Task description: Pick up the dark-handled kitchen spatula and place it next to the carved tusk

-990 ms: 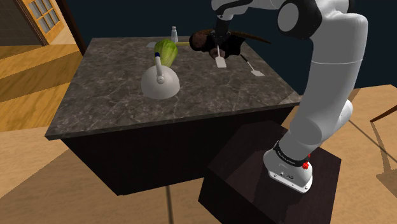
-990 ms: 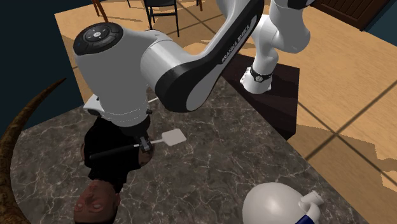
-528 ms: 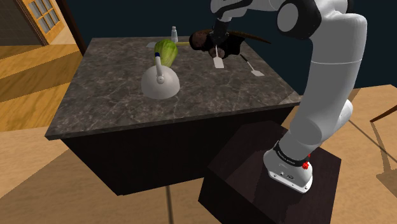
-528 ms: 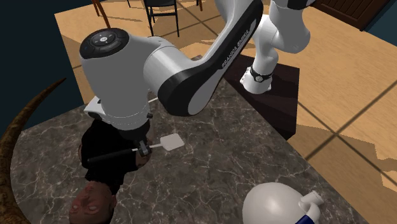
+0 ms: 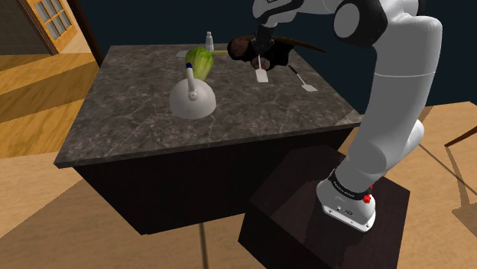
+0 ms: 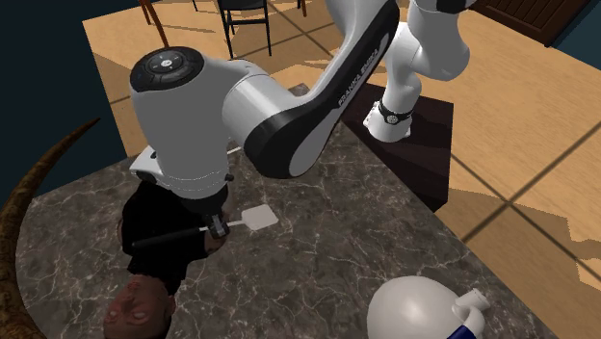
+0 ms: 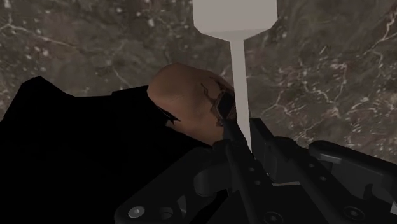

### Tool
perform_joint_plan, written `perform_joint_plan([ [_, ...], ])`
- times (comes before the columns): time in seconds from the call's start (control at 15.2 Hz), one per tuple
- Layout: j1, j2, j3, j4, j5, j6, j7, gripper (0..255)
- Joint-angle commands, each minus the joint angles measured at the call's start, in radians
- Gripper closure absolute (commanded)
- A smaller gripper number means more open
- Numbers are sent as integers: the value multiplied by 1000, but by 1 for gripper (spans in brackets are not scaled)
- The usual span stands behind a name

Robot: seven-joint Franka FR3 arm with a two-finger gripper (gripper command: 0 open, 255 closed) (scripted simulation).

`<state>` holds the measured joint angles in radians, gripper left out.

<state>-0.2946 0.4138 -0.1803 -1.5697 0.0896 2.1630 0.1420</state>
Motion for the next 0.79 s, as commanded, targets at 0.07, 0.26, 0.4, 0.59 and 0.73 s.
perform_joint_plan([
  [0.07, -2, 117, 2, 61, -1, -66, 12, 0],
  [0.26, -12, 140, 1, 106, 3, -89, 4, 0],
  [0.4, 22, 84, -41, -4, 21, -39, -18, 0],
  [0.59, 40, 47, -65, 32, 20, -113, -17, 0],
  [0.73, 39, 47, -64, 32, 20, -113, -17, 0],
])
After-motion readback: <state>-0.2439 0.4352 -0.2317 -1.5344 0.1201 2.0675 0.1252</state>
